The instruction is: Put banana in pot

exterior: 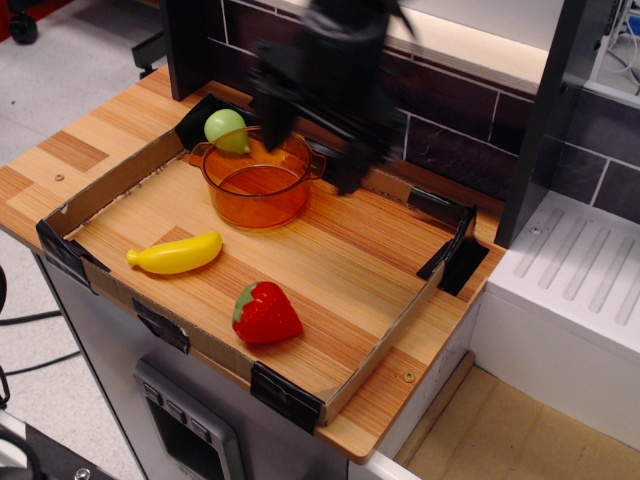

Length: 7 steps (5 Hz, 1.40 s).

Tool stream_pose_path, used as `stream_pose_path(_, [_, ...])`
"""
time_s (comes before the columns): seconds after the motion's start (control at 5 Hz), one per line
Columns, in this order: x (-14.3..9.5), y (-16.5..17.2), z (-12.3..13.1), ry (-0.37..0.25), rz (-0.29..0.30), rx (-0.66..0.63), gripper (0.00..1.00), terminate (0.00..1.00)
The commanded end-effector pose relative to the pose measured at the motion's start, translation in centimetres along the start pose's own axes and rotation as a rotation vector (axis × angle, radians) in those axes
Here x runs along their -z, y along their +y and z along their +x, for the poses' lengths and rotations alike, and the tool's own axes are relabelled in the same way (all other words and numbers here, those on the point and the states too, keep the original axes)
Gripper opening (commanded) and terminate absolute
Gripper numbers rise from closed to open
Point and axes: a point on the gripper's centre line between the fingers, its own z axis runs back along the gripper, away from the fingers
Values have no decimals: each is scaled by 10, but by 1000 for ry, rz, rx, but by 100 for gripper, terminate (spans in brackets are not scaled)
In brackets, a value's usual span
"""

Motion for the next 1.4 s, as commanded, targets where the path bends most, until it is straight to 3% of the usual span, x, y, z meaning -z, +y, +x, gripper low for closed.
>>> stream_pose_path(0.0, [13,49,-15,78,-134,276,100,0])
stream_pose_path(0.2, [28,63,-26,102,-179,359,100,0])
stream_pose_path(0.4, [48,75,-36,139,-188,403,100,0])
stream_pose_path(0.8, [84,74,-57,147,-140,449,100,0])
stream_pose_path(1.2, [110,61,-55,166,-93,454,100,0])
